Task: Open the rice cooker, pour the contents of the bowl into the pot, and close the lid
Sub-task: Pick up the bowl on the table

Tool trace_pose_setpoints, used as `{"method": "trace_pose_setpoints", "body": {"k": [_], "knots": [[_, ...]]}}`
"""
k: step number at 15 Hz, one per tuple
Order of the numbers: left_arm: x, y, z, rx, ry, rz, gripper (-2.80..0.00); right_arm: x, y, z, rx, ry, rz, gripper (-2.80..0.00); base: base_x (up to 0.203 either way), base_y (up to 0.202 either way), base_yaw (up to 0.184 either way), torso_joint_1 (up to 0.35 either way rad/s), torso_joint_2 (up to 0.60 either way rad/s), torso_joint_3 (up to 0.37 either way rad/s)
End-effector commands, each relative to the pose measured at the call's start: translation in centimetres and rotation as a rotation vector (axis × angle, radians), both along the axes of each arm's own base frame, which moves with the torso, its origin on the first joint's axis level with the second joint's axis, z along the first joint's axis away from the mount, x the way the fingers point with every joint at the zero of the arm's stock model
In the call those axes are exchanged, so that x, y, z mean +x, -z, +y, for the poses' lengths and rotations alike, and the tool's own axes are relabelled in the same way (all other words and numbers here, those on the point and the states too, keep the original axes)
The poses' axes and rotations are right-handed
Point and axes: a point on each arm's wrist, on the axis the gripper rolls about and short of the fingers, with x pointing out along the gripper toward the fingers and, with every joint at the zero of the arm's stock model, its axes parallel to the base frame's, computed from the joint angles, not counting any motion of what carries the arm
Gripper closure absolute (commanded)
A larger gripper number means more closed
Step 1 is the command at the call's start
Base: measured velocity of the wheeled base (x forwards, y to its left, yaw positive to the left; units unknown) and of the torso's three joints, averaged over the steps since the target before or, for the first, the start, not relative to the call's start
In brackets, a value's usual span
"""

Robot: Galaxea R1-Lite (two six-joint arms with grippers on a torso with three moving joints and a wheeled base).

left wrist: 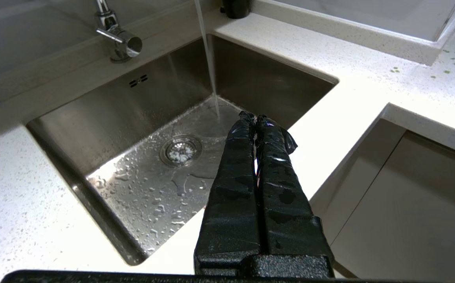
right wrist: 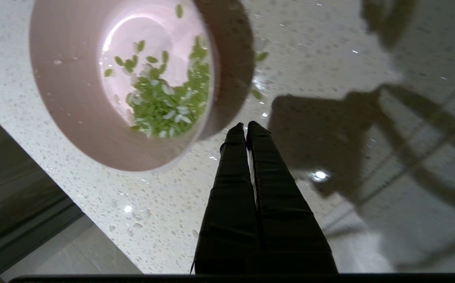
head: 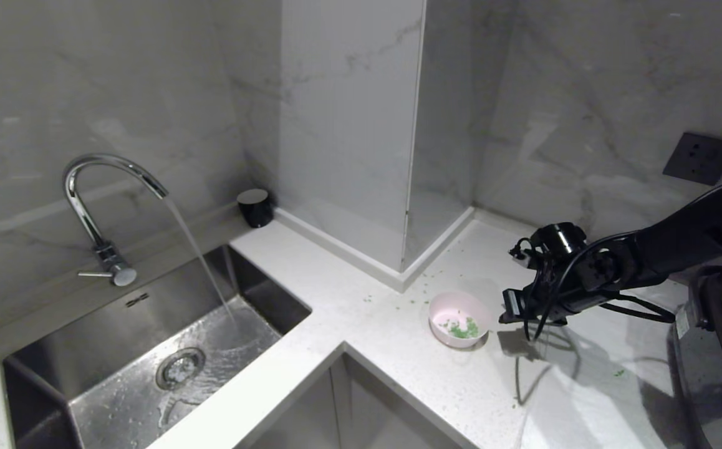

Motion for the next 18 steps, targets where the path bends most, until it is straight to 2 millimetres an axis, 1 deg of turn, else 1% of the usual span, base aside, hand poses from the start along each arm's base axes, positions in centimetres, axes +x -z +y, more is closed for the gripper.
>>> {"method": "trace_pose_setpoints", "body": {"k": [1,5,9,11,13,18], "knots": [[0.0,0.0,0.0,0.0,-0.002,0.0,0.0,0.6,0.4,1.2,0.008,-0.021,-0.001,0.0,0.0,0.0,0.0,0.0,0.0,0.0],[0.0,0.0,0.0,-0.001,0.0,0.0,0.0,1.2,0.2,2.4,0.035,-0.004,-0.005,0.0,0.0,0.0,0.0,0.0,0.0,0.0],[0.0,0.0,0.0,-0.001,0.0,0.0,0.0,1.2,0.2,2.7,0.036,-0.01,-0.006,0.0,0.0,0.0,0.0,0.0,0.0,0.0],[0.0,0.0,0.0,-0.001,0.0,0.0,0.0,1.1,0.3,3.7,0.038,-0.031,-0.004,0.0,0.0,0.0,0.0,0.0,0.0,0.0],[0.0,0.0,0.0,-0.001,-0.002,0.0,0.0,1.3,0.4,5.3,0.055,-0.036,0.0,0.0,0.0,0.0,0.0,0.0,0.0,0.0],[0.0,0.0,0.0,-0.004,-0.002,0.0,0.0,1.7,0.2,7.3,0.059,-0.07,-0.019,0.0,0.0,0.0,0.0,0.0,0.0,0.0]]}}
